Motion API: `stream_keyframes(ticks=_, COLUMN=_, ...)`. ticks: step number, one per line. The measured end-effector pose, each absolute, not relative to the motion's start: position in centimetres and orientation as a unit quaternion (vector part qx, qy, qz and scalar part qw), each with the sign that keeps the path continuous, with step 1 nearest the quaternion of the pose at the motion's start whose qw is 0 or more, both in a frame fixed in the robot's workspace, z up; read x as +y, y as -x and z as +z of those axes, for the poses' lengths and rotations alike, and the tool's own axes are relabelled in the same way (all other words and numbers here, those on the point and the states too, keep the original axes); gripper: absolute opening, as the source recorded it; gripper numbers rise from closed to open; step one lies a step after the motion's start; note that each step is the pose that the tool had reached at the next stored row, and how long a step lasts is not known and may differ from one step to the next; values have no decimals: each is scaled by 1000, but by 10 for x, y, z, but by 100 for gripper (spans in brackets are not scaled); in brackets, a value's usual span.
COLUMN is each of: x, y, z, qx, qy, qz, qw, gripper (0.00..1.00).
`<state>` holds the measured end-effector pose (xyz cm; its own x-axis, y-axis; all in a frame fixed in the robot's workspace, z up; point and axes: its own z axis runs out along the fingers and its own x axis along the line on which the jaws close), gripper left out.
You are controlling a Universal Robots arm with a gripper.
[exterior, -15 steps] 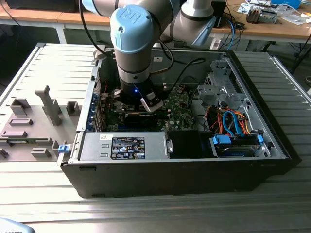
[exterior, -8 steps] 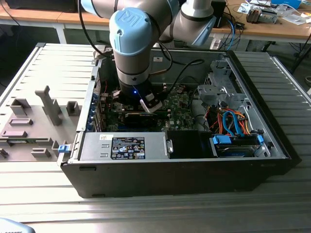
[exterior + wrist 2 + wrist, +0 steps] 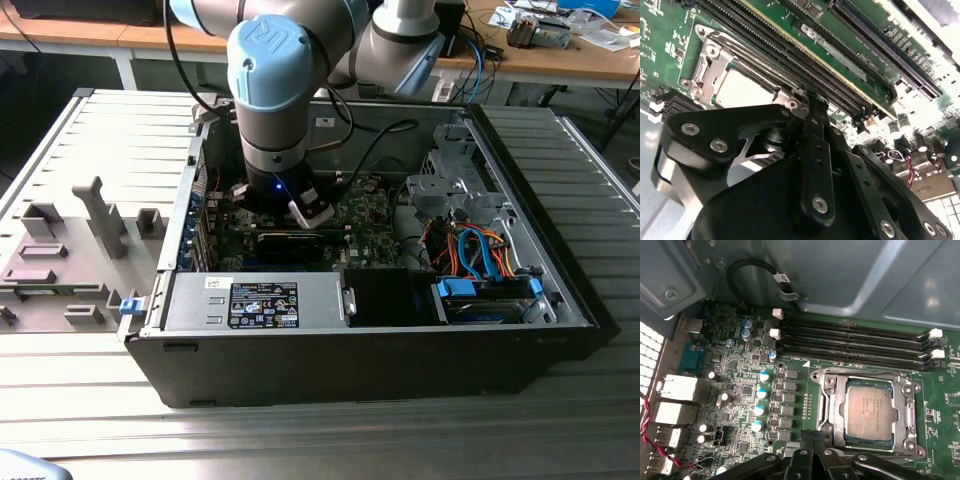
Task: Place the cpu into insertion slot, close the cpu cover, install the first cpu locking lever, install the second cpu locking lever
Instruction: 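Install the second cpu locking lever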
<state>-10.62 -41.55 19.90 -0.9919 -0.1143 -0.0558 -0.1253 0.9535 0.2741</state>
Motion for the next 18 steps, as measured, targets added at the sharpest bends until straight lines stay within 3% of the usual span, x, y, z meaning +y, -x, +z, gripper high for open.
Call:
stream_keyframes(ticks=5, x=-415, y=105, z=209, qx=988, qy=61, qz=138, qw=19, gripper=11)
stream_keyframes(ticks=10, x=-411, y=78, z=209, qx=990, qy=59, qz=128, qw=6, gripper=11)
stream_keyframes(ticks=18, x=-378, y=52, z=209, qx=996, qy=58, qz=70, qw=-7, gripper=11)
